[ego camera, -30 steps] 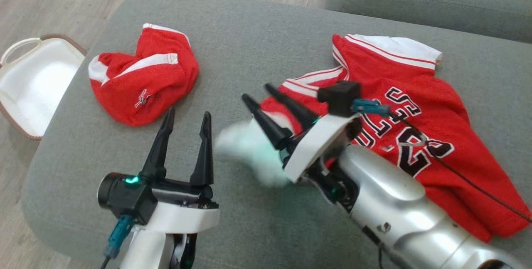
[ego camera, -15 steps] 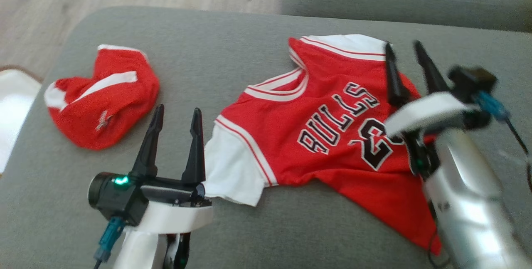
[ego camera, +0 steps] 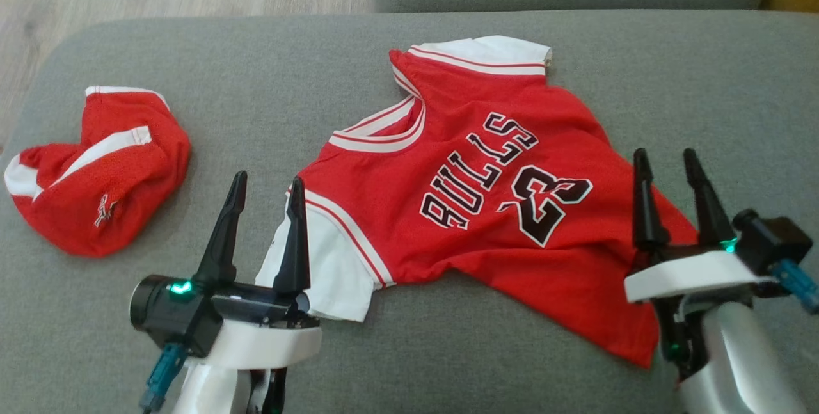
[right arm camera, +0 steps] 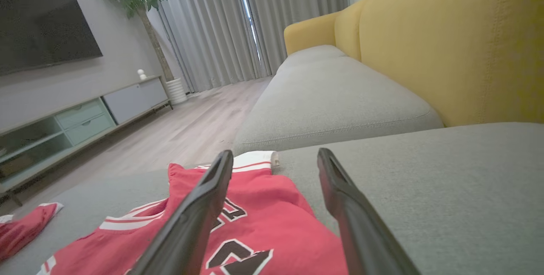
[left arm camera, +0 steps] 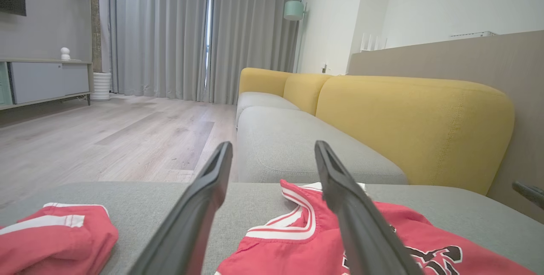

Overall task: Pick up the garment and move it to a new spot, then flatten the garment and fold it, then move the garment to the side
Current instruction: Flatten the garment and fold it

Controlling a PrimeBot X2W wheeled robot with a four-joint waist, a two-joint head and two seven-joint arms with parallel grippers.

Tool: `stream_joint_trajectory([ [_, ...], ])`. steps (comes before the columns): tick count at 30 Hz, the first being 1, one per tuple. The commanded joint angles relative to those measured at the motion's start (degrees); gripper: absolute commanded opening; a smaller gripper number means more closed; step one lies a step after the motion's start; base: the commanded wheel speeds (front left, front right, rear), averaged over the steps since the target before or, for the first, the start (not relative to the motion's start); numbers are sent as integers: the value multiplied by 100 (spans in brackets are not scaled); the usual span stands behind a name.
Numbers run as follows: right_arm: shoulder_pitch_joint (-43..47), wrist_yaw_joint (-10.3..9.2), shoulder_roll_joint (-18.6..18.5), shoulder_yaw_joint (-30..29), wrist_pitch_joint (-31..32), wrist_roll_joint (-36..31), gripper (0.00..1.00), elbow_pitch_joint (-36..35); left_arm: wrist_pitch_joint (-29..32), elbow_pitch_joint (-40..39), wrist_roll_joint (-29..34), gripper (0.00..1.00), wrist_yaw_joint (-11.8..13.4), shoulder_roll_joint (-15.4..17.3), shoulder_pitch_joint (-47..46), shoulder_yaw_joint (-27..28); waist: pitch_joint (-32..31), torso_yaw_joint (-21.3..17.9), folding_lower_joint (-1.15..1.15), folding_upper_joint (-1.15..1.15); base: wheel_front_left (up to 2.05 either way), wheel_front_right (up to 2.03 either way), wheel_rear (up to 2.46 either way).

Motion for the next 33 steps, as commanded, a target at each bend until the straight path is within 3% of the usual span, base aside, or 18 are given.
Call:
stream_joint_trajectory([
  [1,-248,39,10,56,62,-141,100,-225,-24,-200,69,100,-10,8,-197,162,55,33,0,0,0,0,0],
  [7,-949,39,11,-400,886,-592,100,96,-24,-208,13,100,-28,8,-361,-1,338,314,0,0,0,0,0],
  [15,-2115,39,11,-989,2235,-1377,100,1602,-24,-124,-108,100,-20,8,-533,-149,626,799,0,0,0,0,0],
  [22,-2689,39,11,-1707,2474,-1918,100,2430,-24,-104,-194,100,20,8,-589,-224,727,1031,0,0,0,0,0],
  [28,-3030,39,11,-1938,2567,-2114,100,3092,-24,-97,-226,100,47,8,-619,-292,776,1064,0,0,0,0,0],
  [29,-3086,39,11,-1947,2607,-2148,22,3197,-24,-97,-229,100,53,8,-627,-299,787,1062,0,0,0,0,0],
  [30,-3136,39,11,-1930,2619,-2213,0,3276,-24,-98,-233,100,57,8,-637,-305,798,1061,0,0,0,0,0],
  [33,-3297,39,-42,-1902,2529,-2368,0,3395,-24,-92,-249,100,63,8,-669,-318,807,1063,0,0,0,0,0],
])
